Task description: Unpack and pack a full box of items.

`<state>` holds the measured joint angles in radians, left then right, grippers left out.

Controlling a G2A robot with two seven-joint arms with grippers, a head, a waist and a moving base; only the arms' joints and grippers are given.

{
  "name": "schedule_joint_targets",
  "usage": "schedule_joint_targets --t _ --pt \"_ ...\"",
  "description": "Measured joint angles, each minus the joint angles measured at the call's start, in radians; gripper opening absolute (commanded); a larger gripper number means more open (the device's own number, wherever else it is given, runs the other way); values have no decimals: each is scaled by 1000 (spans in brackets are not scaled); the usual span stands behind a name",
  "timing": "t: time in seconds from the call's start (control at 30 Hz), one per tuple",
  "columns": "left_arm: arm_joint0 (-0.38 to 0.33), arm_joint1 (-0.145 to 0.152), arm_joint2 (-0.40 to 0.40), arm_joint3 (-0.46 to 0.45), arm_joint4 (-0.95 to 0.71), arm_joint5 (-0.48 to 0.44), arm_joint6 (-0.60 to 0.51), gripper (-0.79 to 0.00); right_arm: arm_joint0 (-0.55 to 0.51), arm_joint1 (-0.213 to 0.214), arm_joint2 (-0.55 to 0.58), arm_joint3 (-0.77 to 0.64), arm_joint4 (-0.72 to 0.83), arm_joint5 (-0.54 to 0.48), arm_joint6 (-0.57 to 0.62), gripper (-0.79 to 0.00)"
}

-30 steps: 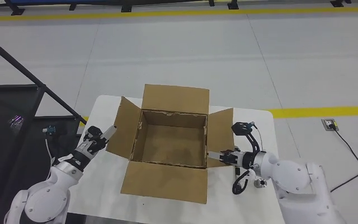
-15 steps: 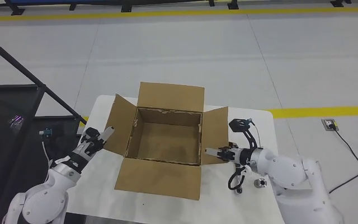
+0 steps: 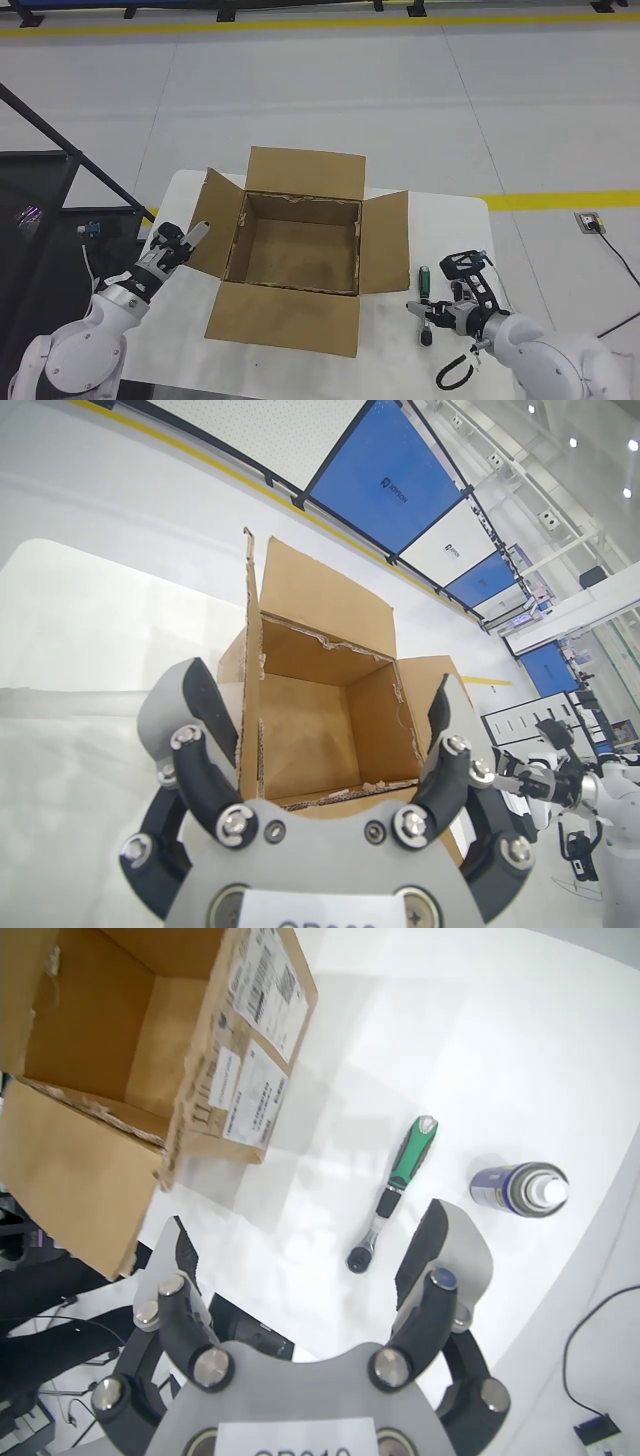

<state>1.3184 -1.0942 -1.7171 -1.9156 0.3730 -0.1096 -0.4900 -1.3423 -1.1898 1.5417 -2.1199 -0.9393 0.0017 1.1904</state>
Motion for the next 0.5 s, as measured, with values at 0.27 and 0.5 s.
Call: schedule_joint_targets --t 0.27,0.5 --pt "-18 2 7 7 3 4 -3 0 41 -3 -134 113 -172 76 12 0" --pt "-20 4 8 13 1 5 5 0 112 -17 -224 259 -215 157 -52 -9"
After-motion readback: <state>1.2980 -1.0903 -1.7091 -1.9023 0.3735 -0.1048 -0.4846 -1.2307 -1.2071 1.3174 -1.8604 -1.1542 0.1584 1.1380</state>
